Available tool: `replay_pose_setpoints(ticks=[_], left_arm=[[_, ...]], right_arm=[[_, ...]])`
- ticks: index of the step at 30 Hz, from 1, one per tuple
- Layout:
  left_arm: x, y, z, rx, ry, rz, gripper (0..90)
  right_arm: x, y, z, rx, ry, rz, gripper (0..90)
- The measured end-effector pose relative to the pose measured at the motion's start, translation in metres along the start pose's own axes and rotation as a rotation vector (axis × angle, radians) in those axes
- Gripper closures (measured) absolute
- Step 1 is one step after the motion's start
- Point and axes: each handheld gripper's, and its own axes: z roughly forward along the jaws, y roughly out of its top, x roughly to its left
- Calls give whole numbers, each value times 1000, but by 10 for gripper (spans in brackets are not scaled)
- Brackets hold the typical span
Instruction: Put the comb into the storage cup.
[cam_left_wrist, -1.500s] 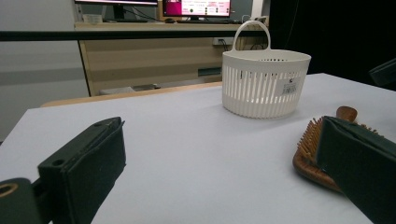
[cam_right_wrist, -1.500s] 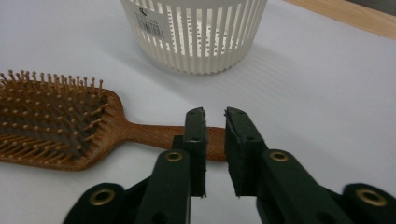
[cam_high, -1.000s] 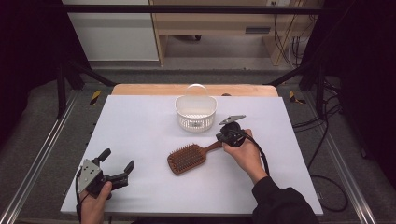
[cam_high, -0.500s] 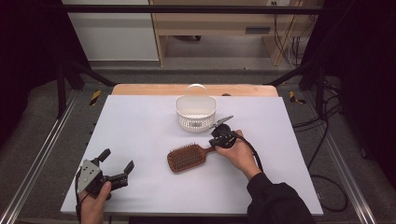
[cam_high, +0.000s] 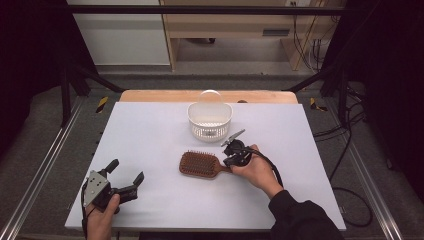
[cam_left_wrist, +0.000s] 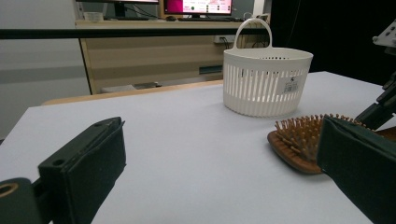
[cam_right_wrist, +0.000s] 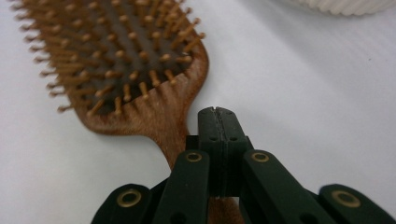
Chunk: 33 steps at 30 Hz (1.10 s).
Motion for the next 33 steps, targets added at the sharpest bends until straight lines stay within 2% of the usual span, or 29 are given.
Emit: replay_pose_setpoints(ticks=[3, 10, 16, 20, 24, 26, 29, 32, 33], left_arm=[[-1, 0, 1, 0, -6, 1, 15], [-1, 0, 0, -3, -10, 4, 16], [-1, 0, 2, 3, -10, 8, 16], [0, 0, 1, 5, -5, 10, 16], [8, 1, -3, -7, 13, 2, 15], [11, 1, -5, -13, 20, -11, 15], [15, 0, -7, -16, 28, -24, 16], [17, 0, -8, -24, 25, -32, 15], [18, 0, -7, -23, 23, -36, 15]], right_arm=[[5, -5, -3, -10, 15, 5, 900], [18, -15, -2, 3, 40, -17, 900], [19, -17, -1, -2, 50, -9, 900], [17, -17, -9, -38, 42, 1, 900], [17, -15, -23, -89, 62, 14, 775], [20, -13, -32, -114, 64, 8, 656], [25, -9, -44, -145, 77, 6, 539], [29, -4, -48, -132, 65, 14, 361], [31, -2, -49, -121, 58, 13, 336]])
